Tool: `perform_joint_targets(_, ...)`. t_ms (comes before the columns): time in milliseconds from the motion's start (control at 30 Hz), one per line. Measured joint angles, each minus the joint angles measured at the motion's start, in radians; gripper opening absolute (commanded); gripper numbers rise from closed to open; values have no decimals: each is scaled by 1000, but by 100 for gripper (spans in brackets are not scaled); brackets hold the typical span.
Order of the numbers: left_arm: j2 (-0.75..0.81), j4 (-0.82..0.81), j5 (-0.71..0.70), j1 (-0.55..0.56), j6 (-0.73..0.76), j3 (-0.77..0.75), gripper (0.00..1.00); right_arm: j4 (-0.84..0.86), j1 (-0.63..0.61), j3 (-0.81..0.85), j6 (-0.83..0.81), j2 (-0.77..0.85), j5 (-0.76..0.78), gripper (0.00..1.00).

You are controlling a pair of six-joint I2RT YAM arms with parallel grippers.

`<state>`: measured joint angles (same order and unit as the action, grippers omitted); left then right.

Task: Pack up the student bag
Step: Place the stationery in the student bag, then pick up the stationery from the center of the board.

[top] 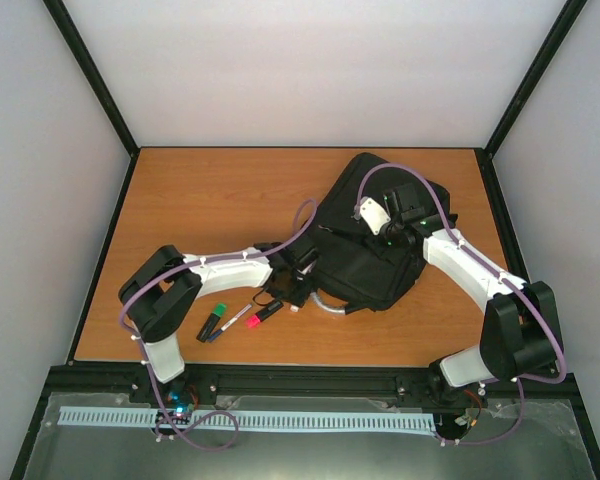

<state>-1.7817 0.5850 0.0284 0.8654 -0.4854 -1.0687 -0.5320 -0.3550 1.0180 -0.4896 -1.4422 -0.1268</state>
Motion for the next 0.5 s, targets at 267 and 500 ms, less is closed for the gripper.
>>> perform_joint_targets(267, 31, 51, -24, 29, 12, 18, 36, 1, 0, 0, -2, 0, 2, 3)
perform_joint_targets(500, 32, 67, -26, 30, 14, 24, 26, 1, 0, 0, -3, 0, 2, 3)
